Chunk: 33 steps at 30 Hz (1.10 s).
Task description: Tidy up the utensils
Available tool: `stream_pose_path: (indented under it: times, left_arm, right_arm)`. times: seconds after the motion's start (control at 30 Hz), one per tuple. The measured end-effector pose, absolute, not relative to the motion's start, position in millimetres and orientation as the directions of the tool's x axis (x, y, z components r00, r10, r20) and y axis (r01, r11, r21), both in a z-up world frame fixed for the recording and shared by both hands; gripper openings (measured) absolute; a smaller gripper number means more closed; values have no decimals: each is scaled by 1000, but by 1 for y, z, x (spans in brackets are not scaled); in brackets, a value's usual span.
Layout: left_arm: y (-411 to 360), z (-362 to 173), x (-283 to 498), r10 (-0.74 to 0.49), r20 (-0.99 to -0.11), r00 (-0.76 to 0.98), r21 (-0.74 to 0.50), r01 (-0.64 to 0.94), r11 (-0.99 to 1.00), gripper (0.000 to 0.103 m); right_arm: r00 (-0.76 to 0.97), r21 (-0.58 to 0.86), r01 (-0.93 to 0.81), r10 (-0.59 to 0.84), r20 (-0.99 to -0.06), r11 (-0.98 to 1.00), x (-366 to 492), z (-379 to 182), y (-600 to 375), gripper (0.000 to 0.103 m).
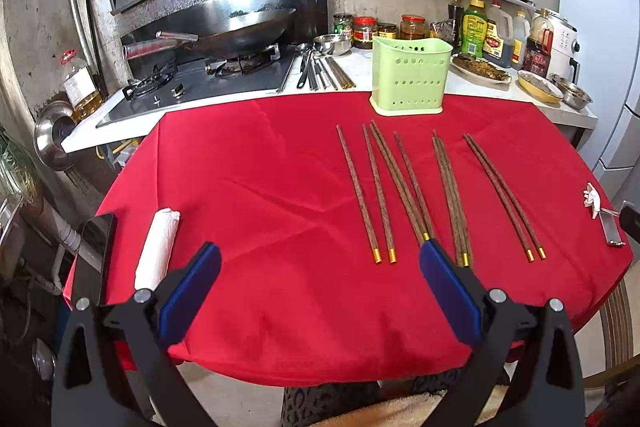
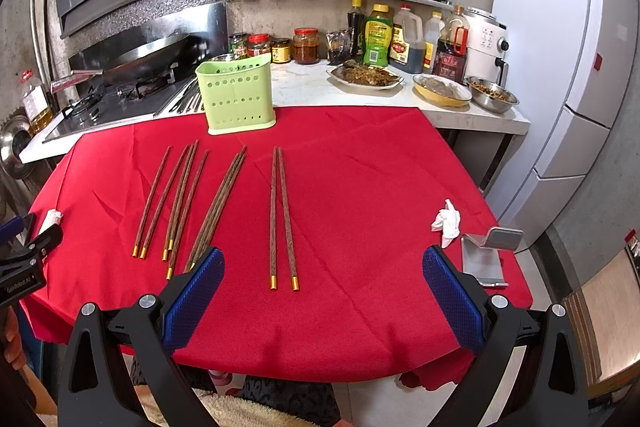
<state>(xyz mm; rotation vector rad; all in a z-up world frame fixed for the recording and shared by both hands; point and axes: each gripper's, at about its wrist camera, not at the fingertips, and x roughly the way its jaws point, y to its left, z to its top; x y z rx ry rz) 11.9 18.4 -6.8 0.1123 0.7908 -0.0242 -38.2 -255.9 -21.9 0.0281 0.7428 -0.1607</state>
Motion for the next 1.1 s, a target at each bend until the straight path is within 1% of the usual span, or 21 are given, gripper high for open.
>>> stream_pose_path:
  times: [0.27, 0.53, 0.6, 0.67, 0.73, 0.87, 0.93, 1.0, 1.03, 1.1]
  left_arm:
    - [21, -28, 22, 33, -725, 688, 102, 60, 993, 97]
    - [19, -41, 28, 9, -733, 680, 100, 96, 990, 97]
    - [18, -45, 29, -1, -736, 677, 96, 105, 990, 97]
    - [17, -49, 33, -8, -740, 673, 93, 114, 989, 97]
    - [17, -55, 37, -20, -746, 666, 81, 120, 989, 96]
    - [17, -67, 46, -42, -765, 642, 56, 132, 990, 90]
    - [17, -73, 50, -54, -779, 625, 42, 137, 990, 86]
    - [17, -77, 52, -63, -789, 612, 29, 140, 990, 79]
    - [16, -80, 54, -65, -792, 607, 29, 143, 989, 77]
    - [15, -83, 55, -73, -798, 599, 23, 152, 988, 70]
  right_arm:
    - [727, -31, 141, -125, -675, 990, -32, -35, -257, 97]
    - [715, -13, 152, -119, -689, 988, -23, -49, -266, 97]
    - [731, 4, 139, -100, -675, 990, -22, -52, -269, 98]
    - [747, -2, 150, -115, -654, 989, -20, -54, -270, 97]
    - [748, -4, 151, -116, -654, 989, -18, -58, -271, 97]
    - [725, 13, 113, -73, -685, 994, -10, -70, -270, 97]
    - [720, -8, 102, -79, -689, 995, -7, -77, -267, 97]
    - [709, -42, 96, -98, -698, 994, -4, -83, -263, 97]
    - [706, -45, 88, -94, -701, 995, -2, -86, -262, 97]
    - [700, -45, 82, -89, -709, 996, 1, -91, -262, 96]
